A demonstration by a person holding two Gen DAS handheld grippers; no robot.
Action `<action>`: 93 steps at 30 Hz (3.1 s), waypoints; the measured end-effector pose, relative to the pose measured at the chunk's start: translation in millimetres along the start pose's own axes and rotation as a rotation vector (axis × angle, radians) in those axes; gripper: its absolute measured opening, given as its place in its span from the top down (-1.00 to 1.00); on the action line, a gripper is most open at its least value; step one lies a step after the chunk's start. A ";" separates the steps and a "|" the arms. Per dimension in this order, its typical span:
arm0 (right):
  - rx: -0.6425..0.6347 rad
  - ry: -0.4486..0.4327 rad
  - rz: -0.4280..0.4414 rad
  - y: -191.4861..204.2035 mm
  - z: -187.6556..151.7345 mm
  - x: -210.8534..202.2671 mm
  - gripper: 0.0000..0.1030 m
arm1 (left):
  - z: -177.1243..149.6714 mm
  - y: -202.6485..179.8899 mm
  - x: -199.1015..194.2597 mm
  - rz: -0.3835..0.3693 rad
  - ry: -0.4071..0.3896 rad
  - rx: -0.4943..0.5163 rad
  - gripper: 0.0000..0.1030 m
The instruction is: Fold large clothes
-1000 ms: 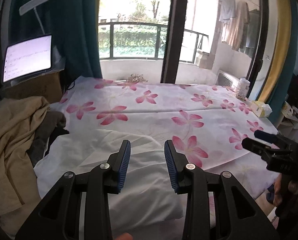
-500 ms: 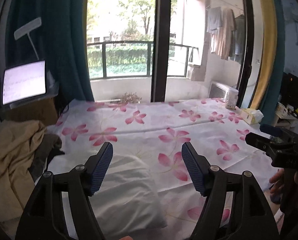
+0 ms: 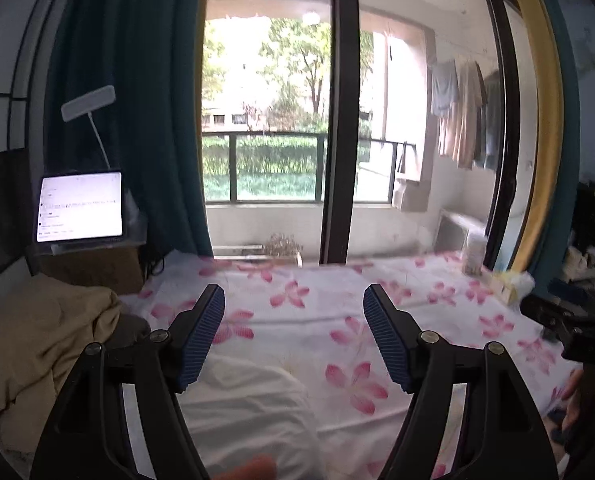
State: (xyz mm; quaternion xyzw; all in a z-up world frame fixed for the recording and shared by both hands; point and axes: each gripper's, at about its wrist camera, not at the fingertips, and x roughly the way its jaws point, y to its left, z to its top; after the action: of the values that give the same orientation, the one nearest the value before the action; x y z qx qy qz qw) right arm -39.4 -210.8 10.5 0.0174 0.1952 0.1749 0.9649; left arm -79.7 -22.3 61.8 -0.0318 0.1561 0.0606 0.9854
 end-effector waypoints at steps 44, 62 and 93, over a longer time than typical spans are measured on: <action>-0.051 -0.113 -0.116 21.0 23.7 -32.3 -0.98 | -2.2 1.9 -28.8 -0.045 -0.058 -0.020 -0.46; -0.053 -0.049 -0.100 18.9 15.7 -11.7 -0.98 | -6.6 3.1 -15.2 -0.040 -0.034 -0.034 -0.46; -0.030 -0.032 -0.083 14.7 7.8 -3.7 -0.98 | -8.3 -0.1 -7.4 -0.045 -0.025 -0.025 -0.46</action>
State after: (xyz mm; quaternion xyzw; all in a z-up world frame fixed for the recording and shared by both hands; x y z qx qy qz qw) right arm -44.4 -198.1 20.6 -0.0022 0.1775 0.1373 0.9745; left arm -89.2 -23.9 56.3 -0.0468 0.1421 0.0409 0.9879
